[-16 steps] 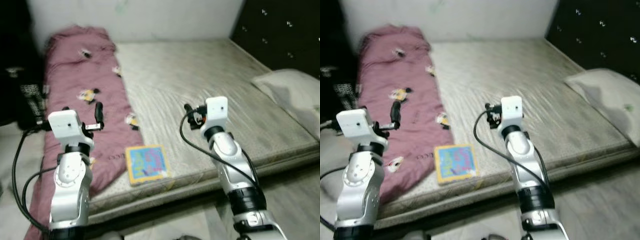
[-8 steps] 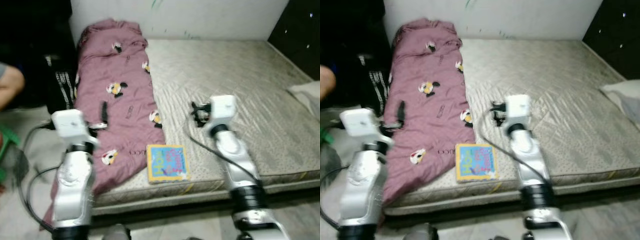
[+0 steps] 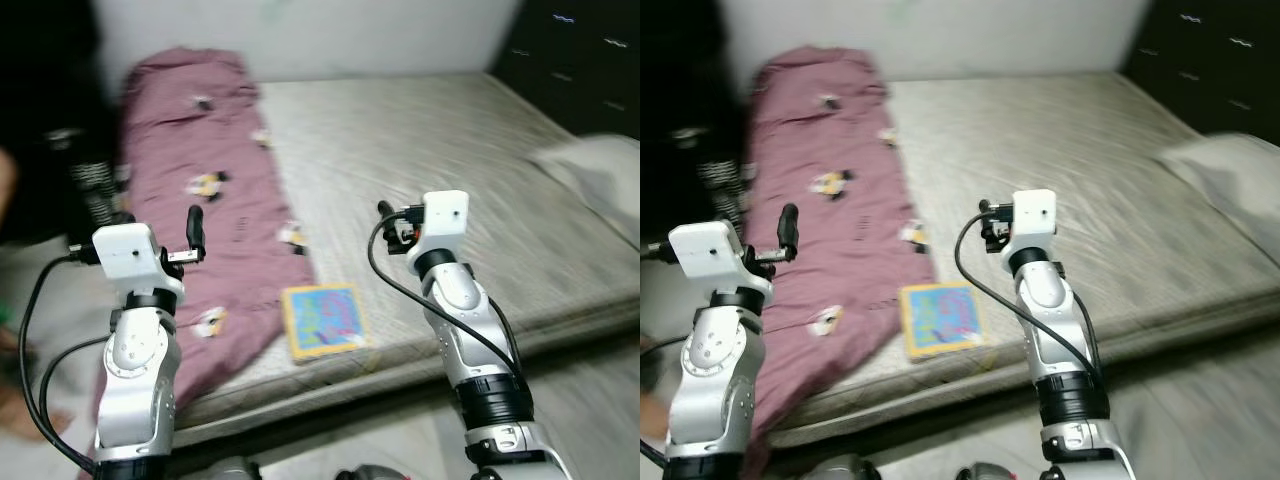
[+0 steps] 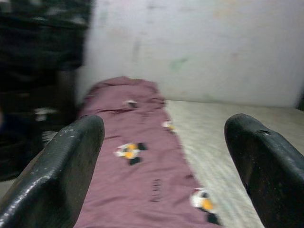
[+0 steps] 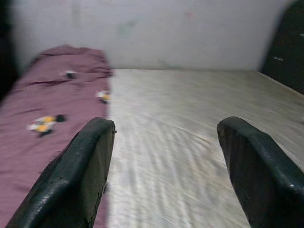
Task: Clean up the room
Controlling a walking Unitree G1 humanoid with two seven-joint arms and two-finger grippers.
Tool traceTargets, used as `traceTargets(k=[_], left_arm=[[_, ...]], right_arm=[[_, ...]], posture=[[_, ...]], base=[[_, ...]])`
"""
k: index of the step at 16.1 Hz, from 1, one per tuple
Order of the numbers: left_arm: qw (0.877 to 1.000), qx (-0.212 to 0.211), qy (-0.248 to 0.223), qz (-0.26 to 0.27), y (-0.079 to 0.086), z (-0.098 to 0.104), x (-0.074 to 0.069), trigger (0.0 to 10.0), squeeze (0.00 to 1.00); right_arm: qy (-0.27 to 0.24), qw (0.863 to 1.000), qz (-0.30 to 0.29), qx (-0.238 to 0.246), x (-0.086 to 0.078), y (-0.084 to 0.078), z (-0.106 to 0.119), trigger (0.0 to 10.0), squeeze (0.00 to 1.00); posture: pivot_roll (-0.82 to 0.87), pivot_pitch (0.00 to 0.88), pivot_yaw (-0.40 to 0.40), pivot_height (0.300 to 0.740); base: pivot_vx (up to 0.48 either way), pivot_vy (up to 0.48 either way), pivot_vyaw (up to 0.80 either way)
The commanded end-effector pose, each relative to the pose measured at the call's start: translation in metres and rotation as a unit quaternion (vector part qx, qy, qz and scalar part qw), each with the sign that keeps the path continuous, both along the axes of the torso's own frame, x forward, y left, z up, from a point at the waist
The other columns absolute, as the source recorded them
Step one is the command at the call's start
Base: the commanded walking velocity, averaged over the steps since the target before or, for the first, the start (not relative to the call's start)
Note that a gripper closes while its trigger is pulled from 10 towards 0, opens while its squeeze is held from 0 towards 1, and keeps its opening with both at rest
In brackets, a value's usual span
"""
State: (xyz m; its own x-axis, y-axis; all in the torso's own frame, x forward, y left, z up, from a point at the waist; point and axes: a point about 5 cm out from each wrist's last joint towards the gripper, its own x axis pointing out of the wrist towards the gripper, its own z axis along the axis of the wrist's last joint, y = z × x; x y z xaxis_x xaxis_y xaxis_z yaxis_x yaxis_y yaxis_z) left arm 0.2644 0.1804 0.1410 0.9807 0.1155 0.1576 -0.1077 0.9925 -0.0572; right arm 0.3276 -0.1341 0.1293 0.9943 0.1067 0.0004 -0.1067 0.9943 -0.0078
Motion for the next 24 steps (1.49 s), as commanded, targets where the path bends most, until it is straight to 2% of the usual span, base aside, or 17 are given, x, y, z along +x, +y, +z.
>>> traceTargets(k=[1,3,6,8,9,12,14,16,19,24], left_arm=[[1.0,0.01,-0.004,-0.015,-0.005,0.001,-0.001,10.0,0.0],[1.0,0.01,0.005,0.007,0.002,-0.002,-0.002,10.0,0.0],[0.999,0.022,0.014,0.025,0.013,-0.006,-0.014,10.0,0.0],[0.997,0.042,0.038,0.049,0.021,-0.018,-0.032,10.0,0.0],[0.996,0.041,0.062,0.054,0.024,-0.027,-0.044,10.0,0.0],[0.995,0.035,0.08,0.054,0.022,-0.032,-0.056,10.0,0.0],[0.995,0.037,0.078,0.047,0.02,-0.028,-0.054,10.0,0.0],[0.996,0.035,0.075,0.042,0.019,-0.024,-0.053,10.0,0.0],[0.996,0.026,0.081,0.026,0.011,-0.024,-0.054,10.0,0.0],[0.996,0.028,0.082,0.032,0.009,-0.022,-0.048,10.0,0.0]], right_arm=[[0.008,1.0,-0.016,0.005,-0.002,-0.006,-0.003,10.0,0.0],[0.011,1.0,-0.024,0.005,-0.003,-0.009,-0.006,10.0,0.0],[0.011,0.998,-0.06,0.014,-0.016,-0.02,-0.009,10.0,0.0],[0.018,0.998,-0.062,-0.002,-0.037,-0.025,-0.018,10.0,0.0],[0.025,0.997,-0.07,-0.016,-0.051,-0.038,-0.021,10.0,0.0],[0.049,0.995,-0.087,-0.028,-0.068,-0.055,-0.03,10.0,0.0],[0.045,0.995,-0.074,-0.045,-0.067,-0.048,-0.027,10.0,0.0],[0.043,0.996,-0.072,-0.032,-0.065,-0.042,-0.021,10.0,0.0],[0.049,0.996,-0.065,-0.03,-0.063,-0.037,-0.022,10.0,0.0],[0.04,0.997,-0.059,-0.029,-0.053,-0.036,-0.015,10.0,0.0]], posture=[[0.01,0.0,-0.052,0.74],[0.02,0.0,-0.046,0.74],[0.02,0.0,-0.043,0.74],[0.01,0.0,-0.038,0.74],[0.0,0.0,-0.039,0.74],[0.0,0.007,-0.044,0.74],[-0.01,0.029,-0.041,0.74],[-0.01,0.034,-0.03,0.74],[-0.01,0.035,-0.029,0.74],[-0.02,0.041,-0.025,0.74]], base=[[0.0,0.0,-0.52],[0.0,0.0,0.0],[0.0,0.0,0.0],[0.0,0.0,0.0],[0.0,0.0,0.0],[0.0,0.0,0.0],[0.0,0.0,0.0],[0.0,0.0,0.0],[0.0,0.0,-0.77],[0.0,0.0,-0.16]])
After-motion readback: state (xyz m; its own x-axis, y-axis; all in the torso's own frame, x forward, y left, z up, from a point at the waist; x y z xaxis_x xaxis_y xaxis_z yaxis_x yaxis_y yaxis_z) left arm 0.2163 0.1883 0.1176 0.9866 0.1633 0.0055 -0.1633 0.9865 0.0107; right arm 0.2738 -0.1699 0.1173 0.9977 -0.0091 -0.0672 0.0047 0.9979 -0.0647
